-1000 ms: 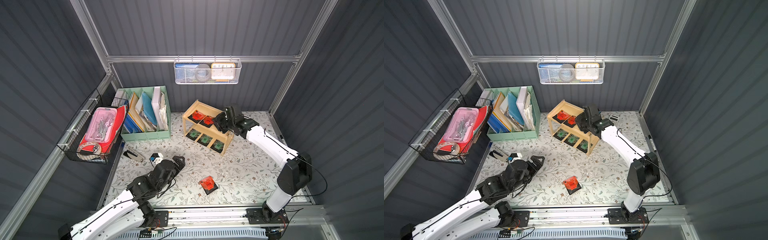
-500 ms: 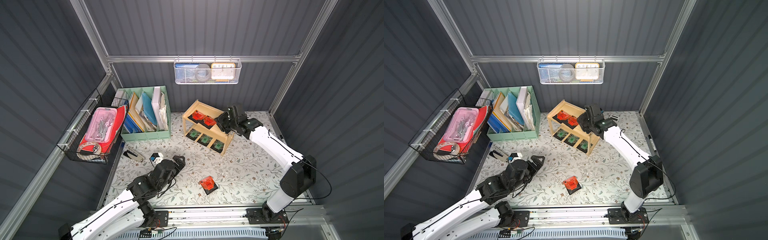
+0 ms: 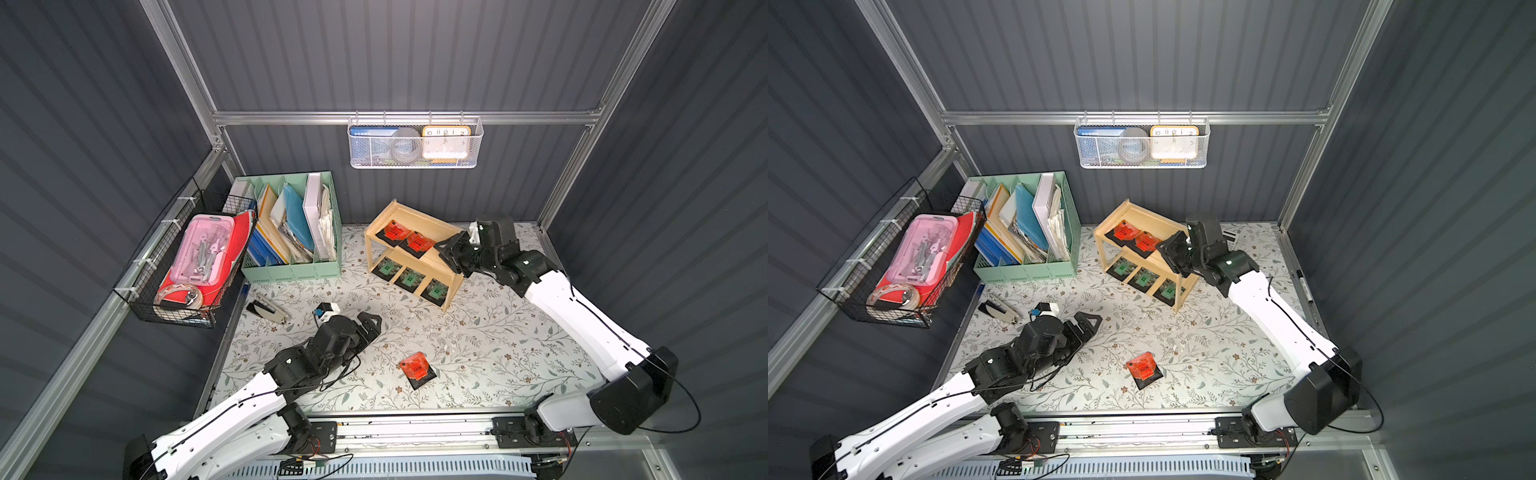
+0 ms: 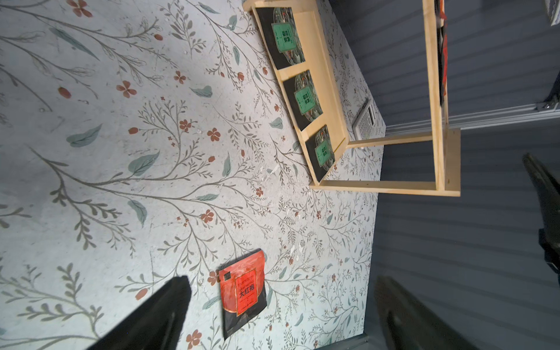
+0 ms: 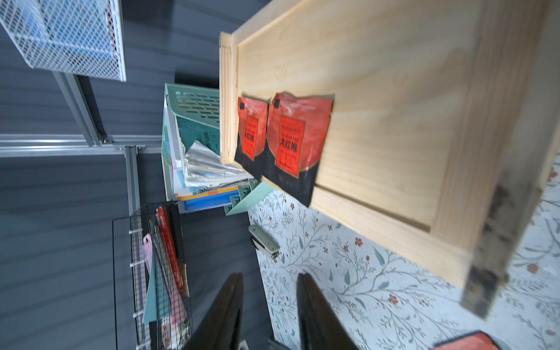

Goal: Place the tea bags on the shelf by color
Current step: Place the tea bag on the shelf, then pick up the tea bag from the center of the board.

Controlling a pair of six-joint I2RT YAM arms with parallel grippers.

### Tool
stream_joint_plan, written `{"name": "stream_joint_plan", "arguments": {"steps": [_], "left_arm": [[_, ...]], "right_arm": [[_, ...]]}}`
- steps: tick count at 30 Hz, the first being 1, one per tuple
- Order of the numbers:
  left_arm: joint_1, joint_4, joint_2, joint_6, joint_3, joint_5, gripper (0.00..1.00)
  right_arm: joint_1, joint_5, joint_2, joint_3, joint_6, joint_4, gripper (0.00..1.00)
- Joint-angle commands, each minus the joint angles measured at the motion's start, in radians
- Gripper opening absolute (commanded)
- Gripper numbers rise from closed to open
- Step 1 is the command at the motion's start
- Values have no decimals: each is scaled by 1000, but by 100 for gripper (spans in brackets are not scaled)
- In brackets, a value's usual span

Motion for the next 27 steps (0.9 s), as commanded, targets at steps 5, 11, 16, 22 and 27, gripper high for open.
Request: {"name": "stream_joint_plan", "arguments": {"steps": [5,11,16,22,27], "left_arm": [[0,22,27,141,6,132,100],[-1,79,83,158,-12,242,100],[-1,138,142,154,-23,300,100],[-5,169,236,141,-14,347,100],[-14,179,304,100,-19,358,100]], "right_arm": [[27,-120,-215,-192,-78,-68,36],[72,-100,-409,-373,-139,-126,37],[115,-83,-507,-490,-152,-174,37],[188,-36,-565,-608,-132,-160,38],[255,-24,-498,-662,-141,-113,39]]}}
